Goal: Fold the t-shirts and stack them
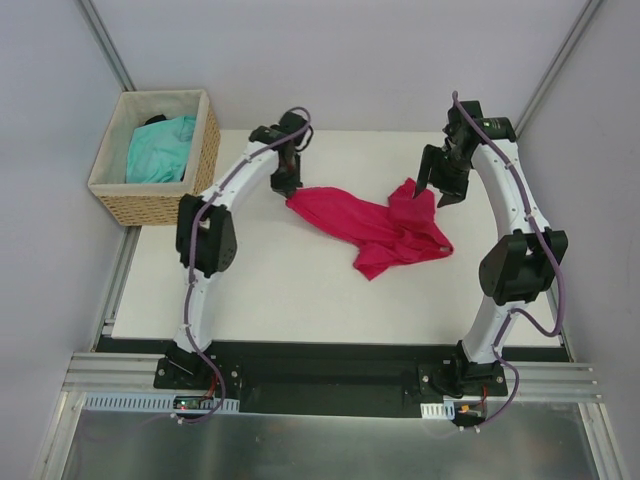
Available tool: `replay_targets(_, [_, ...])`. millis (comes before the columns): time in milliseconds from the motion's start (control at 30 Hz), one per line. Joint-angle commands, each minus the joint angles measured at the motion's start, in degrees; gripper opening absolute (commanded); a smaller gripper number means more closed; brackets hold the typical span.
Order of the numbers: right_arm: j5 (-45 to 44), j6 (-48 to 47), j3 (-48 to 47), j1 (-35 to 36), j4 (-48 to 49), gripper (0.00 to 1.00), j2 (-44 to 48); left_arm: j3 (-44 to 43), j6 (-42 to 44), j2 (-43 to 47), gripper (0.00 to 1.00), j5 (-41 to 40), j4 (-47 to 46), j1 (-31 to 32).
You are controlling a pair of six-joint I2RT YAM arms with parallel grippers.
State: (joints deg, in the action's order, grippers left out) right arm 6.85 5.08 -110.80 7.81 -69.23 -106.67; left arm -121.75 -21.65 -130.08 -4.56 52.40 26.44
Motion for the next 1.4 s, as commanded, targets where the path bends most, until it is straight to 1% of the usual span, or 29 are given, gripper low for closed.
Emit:
replay_targets(0, [1.67, -1.13, -3.8, 0.45, -0.82, 0.67, 0.77, 5.19, -2.0, 12.91, 0.0, -12.14, 6.92, -5.42])
replay_targets(133, [2.81, -1.74, -5.56, 0.62, -0.82, 0.67, -0.73, 6.01, -1.55, 15.56, 0.0, -16.7, 9.9, -7.36])
replay_targets(167, [3.16, -1.74, -5.74, 0.71, -0.82, 0.67, -1.25, 5.74, -1.38, 15.56, 0.0, -16.54, 11.3, -7.62])
replay_targets(267, [5.79, -2.27, -6.36, 0.71, -0.91, 0.68, -2.13, 5.65, -0.85, 14.43, 0.0, -13.74, 11.41, -7.8])
replay_targets(333, [7.38, -2.97, -6.62, 0.8, -1.08, 0.69, -2.75, 3.73, 0.2, 12.76, 0.0, -9.53, 11.75, -7.8])
replay_targets(367, [8.52, -3.15, -6.62, 0.8, -0.99, 0.7, -3.1, 2.59, -0.32, 10.83, 0.09, -6.29, 12.28, -7.63])
replay_targets(433, [9.32, -3.85, -6.53, 0.8, -1.08, 0.72, -3.02, 0.82, -1.02, 10.46, 0.3, -3.98, 12.64, -7.19])
replay_targets(467, [9.75, -4.2, -6.36, 0.89, -0.12, 0.73, -2.32, 0.56, -1.72, 10.72, 0.5, -4.14, 12.29, -6.58])
replay_targets(500, [9.93, -4.55, -5.75, 1.06, 0.84, 0.73, -1.7, -0.14, -1.82, 11.25, 0.57, -4.32, 11.42, -6.22])
replay_targets(533, [10.2, -4.73, -4.09, 1.41, 2.16, 0.73, -1.0, -1.02, -1.82, 12.04, 0.6, -4.41, 11.32, -6.05])
replay_targets(600, [10.99, -4.73, -2.15, 1.77, 6.03, 0.73, 0.76, -4.78, -2.26, 12.57, 0.61, -5.2, 11.67, -5.69])
replay_targets(733, [12.3, -4.55, -0.73, 2.29, 8.15, 0.72, -0.37, -11.92, -4.1, 14.5, 0.61, -6.51, 12.11, -5.52])
replay_targets(767, [13.18, -4.73, -1.43, 2.64, 8.58, 0.71, -0.9, -12.54, -3.75, 14.85, 0.61, -6.08, 11.33, -5.52])
replay_targets(800, [13.45, -5.6, -1.52, 2.99, 9.11, 0.71, -1.51, -12.46, -3.23, 15.2, 0.61, -3.12, 10.54, -5.52])
replay_targets(833, [13.71, -6.83, -1.35, 4.04, 10.07, 0.71, -2.39, -11.93, -2.79, 15.38, 0.61, -0.91, 8.96, -5.52])
replay_targets(900, [14.15, -8.5, -0.64, 5.71, 13.41, 0.7, -4.15, -8.95, -1.12, 14.77, 0.59, 7.93, 8.07, -5.52])
replay_targets(933, [14.85, -8.86, -1.16, 6.16, 13.94, 0.68, -7.03, -7.72, -1.29, 13.72, 0.56, 10.16, 7.98, -5.43])
replay_targets(967, [16.51, -9.12, -1.69, 6.77, 14.82, 0.68, -8.28, -4.92, -1.29, 13.37, 0.55, 10.88, 7.98, -5.17])
replay_targets(1000, [16.27, -9.39, -2.57, 8.08, 15.44, 0.68, -9.51, -3.42, -1.29, 13.45, 0.54, 10.19, 7.72, -4.64])
replay_targets(1033, [15.57, -9.65, -3.36, 8.96, 15.53, 0.65, -10.91, -2.01, -0.86, 13.89, 0.54, 7.48, 7.54, -3.42])
replay_targets(1067, [15.65, -10.09, -4.41, 9.67, 15.62, 0.64, -13.01, -0.17, 0.28, 14.33, 0.54, 6.67, 7.02, -2.97])
replay_targets(1167, [13.54, -10.7, -7.4, 12.48, 15.53, 0.62, -17.23, 3.18, 1.34, 17.22, 0.55, 7.28, 4.73, -2.79])
replay_targets(1267, [11.09, -11.14, -9.78, 14.24, 14.92, 0.62, -19.71, 3.46, 1.61, 18.55, 0.56, 9.29, 3.23, -3.06])
replay_targets(1367, [11.33, -10.8, -10.57, 15.21, 15.35, 0.61, -20.94, 3.45, 1.35, 18.64, 0.55, 11.32, 3.23, -3.06])
